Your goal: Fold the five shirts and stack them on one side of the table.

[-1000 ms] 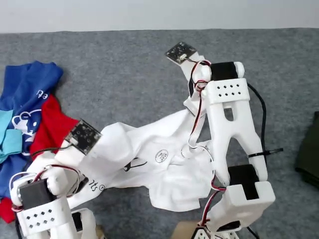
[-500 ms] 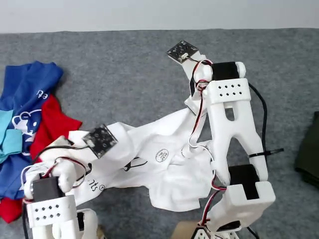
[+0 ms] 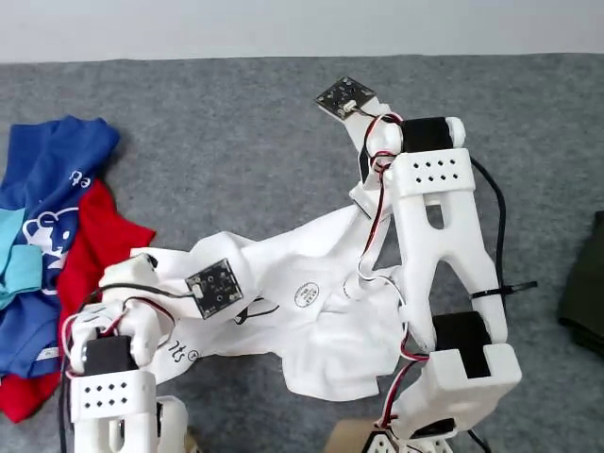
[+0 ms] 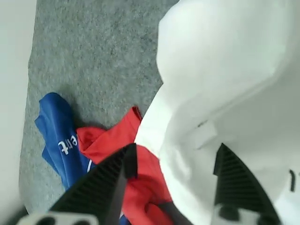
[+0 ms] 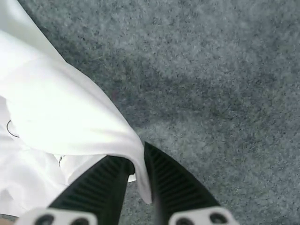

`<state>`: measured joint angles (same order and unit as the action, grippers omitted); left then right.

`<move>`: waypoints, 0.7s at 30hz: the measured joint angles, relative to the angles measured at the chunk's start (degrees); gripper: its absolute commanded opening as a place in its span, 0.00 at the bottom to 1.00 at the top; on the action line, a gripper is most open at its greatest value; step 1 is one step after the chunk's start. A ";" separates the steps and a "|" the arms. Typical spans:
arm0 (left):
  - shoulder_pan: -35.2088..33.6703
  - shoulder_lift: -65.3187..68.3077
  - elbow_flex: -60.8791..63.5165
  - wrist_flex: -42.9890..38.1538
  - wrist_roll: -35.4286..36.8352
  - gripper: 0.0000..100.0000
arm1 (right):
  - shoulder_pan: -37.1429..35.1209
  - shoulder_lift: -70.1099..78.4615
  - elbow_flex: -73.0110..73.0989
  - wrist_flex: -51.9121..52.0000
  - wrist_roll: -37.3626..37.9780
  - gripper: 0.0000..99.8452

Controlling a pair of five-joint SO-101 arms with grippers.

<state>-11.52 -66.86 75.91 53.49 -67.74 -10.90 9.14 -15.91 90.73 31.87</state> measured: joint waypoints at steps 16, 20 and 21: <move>3.78 0.00 8.53 -9.05 0.00 0.16 | 0.00 0.00 0.00 0.00 0.00 0.01; 4.48 0.00 8.53 -9.05 0.00 0.06 | 0.00 0.00 0.00 0.00 0.00 0.01; 4.66 0.00 8.53 -9.05 0.00 0.03 | 0.00 0.00 0.00 0.00 0.00 0.01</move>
<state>-6.86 -66.86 84.44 44.44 -67.74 -10.90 9.14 -15.91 90.73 31.87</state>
